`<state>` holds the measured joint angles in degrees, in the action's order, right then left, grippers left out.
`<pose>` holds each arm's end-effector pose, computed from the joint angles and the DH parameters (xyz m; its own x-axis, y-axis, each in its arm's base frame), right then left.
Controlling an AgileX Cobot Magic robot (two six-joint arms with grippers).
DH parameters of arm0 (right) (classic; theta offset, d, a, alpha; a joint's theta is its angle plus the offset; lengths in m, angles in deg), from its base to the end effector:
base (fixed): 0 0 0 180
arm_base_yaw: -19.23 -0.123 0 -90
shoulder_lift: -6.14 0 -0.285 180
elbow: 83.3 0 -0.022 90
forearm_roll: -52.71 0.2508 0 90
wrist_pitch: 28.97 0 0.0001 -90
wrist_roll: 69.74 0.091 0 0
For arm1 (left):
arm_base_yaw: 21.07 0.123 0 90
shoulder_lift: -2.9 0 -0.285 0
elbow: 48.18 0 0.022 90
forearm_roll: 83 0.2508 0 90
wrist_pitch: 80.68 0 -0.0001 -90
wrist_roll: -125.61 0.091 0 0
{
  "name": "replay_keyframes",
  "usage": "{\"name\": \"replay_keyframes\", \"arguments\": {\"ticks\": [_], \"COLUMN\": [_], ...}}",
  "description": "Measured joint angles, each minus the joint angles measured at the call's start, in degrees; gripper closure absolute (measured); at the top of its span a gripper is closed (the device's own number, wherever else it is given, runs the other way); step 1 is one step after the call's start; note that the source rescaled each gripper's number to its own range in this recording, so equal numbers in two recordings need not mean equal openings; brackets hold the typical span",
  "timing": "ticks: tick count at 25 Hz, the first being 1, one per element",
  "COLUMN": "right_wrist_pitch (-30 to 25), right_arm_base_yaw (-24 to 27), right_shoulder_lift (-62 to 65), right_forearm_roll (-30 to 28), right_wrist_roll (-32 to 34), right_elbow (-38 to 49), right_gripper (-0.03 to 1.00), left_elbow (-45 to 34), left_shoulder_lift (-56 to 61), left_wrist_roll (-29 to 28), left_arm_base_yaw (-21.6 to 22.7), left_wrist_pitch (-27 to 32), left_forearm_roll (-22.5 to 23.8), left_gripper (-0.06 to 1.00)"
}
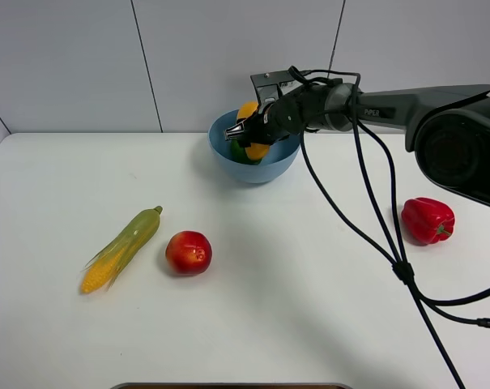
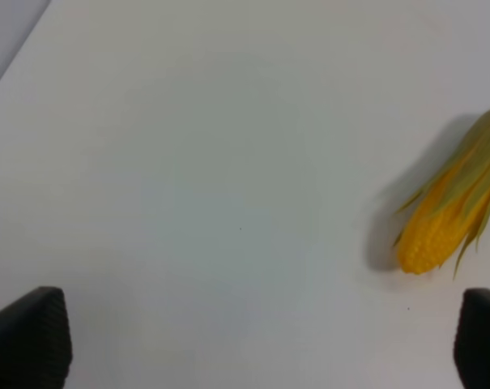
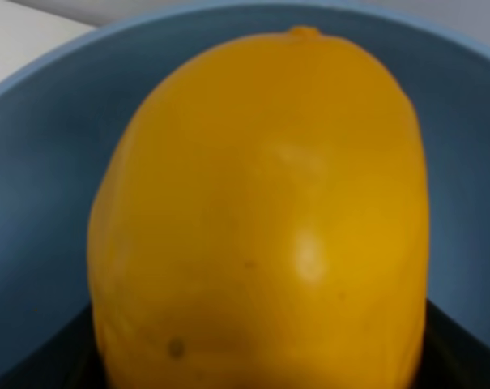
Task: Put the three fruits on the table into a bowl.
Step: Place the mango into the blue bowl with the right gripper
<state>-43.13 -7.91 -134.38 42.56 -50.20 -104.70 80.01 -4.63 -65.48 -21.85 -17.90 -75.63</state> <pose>0.4611 0.2319 0.1392 -0.6710 -0.1550 -0.7251 -0.3193 0.9430 0.0940 -0.0012 0.0104 0.2593 -0.5128 -0.1262 -0.8492 -0.1534 0.9867 -0.0540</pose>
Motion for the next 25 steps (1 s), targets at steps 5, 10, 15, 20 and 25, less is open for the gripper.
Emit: {"name": "replay_keyframes", "arguments": {"ticks": [5, 10, 15, 20, 25], "right_wrist_pitch": [0.5, 0.5, 0.5, 0.5, 0.3], "right_arm_base_yaw": [0.0, 0.0, 0.0, 0.0, 0.0], "right_shoulder_lift": [0.0, 0.0, 0.0, 0.0, 0.0], "right_forearm_roll": [0.0, 0.0, 0.0, 0.4, 1.3], "right_wrist_roll": [-1.1, -1.2, -1.2, -1.2, -1.3], "right_elbow": [0.0, 0.0, 0.0, 0.0, 0.0], "right_gripper": [0.97, 0.97, 0.87, 0.41, 0.10], "left_elbow": [0.0, 0.0, 0.0, 0.0, 0.0], "left_shoulder_lift": [0.0, 0.0, 0.0, 0.0, 0.0], "left_wrist_roll": [0.0, 0.0, 0.0, 0.0, 0.0], "left_arm_base_yaw": [0.0, 0.0, 0.0, 0.0, 0.0], "left_wrist_pitch": [0.0, 0.0, 0.0, 0.0, 0.0], "left_forearm_roll": [0.0, 0.0, 0.0, 0.0, 0.0], "left_gripper": [0.07, 0.07, 0.07, 0.07, 0.07]}}
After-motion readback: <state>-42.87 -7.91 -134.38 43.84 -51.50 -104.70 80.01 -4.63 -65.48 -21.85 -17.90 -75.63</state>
